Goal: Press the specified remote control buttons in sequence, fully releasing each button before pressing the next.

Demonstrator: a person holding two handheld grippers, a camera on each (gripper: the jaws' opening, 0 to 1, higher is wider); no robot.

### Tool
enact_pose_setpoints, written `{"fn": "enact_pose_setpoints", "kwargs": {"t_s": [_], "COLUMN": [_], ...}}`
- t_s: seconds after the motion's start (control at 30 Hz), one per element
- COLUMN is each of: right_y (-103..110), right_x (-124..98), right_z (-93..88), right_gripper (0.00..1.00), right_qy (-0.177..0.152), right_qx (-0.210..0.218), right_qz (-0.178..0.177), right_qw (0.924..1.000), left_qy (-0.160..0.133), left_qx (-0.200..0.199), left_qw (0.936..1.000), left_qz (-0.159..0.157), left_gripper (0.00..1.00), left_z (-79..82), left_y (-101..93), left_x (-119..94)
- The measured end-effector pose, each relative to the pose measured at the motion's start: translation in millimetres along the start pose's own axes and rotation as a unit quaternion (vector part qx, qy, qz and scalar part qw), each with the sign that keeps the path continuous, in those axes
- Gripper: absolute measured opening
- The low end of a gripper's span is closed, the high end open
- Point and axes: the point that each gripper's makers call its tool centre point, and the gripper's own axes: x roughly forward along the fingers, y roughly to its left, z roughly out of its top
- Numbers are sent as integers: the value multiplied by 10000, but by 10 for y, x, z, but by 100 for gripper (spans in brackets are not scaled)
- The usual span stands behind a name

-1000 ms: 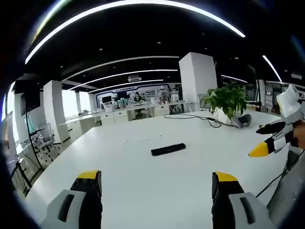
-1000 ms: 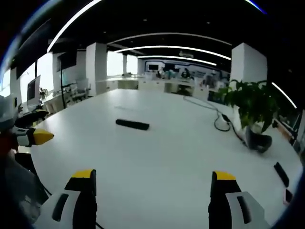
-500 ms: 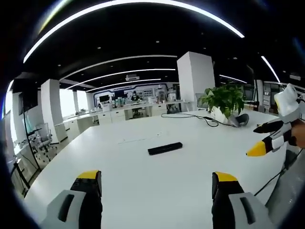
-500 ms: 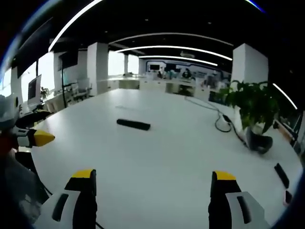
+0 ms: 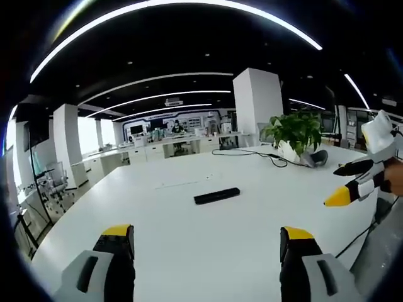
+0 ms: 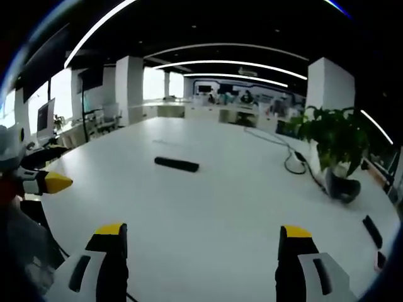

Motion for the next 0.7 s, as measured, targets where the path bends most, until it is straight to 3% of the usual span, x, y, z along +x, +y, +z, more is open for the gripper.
{"fn": "enact_pose_setpoints", "kwargs": {"t_s": [0.7], "right_y": [142], "right_x": [27], "right_z": [-14], "right_gripper": [99], "right_qy": [70], "right_qx": [-219], "right_qz": [225], "right_qw": [9995], "left_qy": [232], "left_qx": [-95], "left_qw": [9997], "left_qz": [71], "left_gripper": [100], "left_z": [-39], "left_y": [50], "left_x": [-61]}}
